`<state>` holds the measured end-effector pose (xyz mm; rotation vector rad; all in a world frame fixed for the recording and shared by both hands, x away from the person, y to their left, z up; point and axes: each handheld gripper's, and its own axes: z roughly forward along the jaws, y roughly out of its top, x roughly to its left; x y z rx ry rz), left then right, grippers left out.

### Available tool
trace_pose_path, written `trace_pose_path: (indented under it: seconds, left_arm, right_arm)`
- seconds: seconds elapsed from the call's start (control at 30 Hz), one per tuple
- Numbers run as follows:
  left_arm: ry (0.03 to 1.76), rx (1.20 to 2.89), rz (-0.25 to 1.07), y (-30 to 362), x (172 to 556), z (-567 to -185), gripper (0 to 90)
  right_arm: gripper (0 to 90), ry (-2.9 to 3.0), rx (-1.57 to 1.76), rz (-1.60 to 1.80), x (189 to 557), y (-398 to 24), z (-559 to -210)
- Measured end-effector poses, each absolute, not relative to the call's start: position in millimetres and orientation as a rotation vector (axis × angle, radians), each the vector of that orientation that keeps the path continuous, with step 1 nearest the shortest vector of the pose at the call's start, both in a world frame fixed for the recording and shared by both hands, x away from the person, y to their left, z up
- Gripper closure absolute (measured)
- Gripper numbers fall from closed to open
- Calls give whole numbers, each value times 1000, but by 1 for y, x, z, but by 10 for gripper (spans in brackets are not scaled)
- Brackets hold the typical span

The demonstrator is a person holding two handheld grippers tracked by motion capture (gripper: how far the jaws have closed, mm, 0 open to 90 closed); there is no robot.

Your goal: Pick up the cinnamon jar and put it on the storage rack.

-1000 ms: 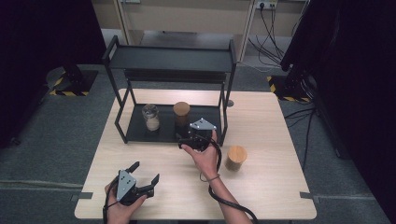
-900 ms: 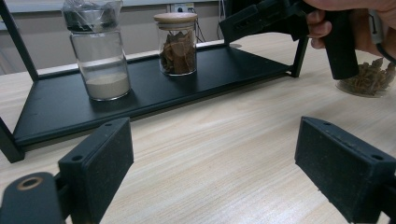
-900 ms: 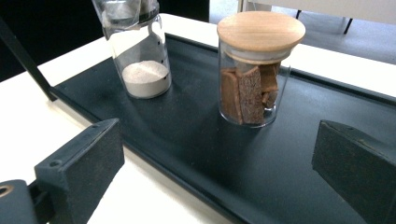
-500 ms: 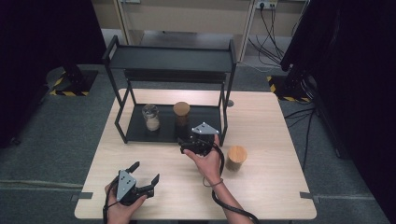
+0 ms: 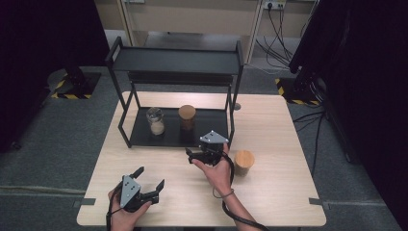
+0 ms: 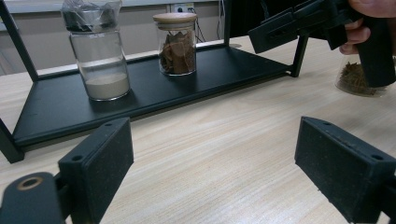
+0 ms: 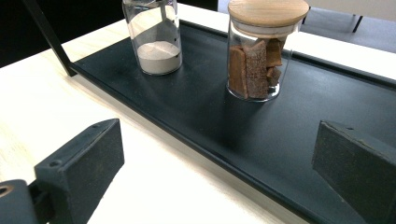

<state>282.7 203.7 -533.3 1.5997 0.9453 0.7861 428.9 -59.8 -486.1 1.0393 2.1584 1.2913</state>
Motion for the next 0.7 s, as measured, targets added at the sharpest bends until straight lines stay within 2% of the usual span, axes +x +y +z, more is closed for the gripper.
trace_pose_path:
  seconds: [0.7]
  left_arm:
    - [945,1599,785,203,282,-533,111]
  right_arm:
    - [26,2161,1032,1308,411,-72,-491]
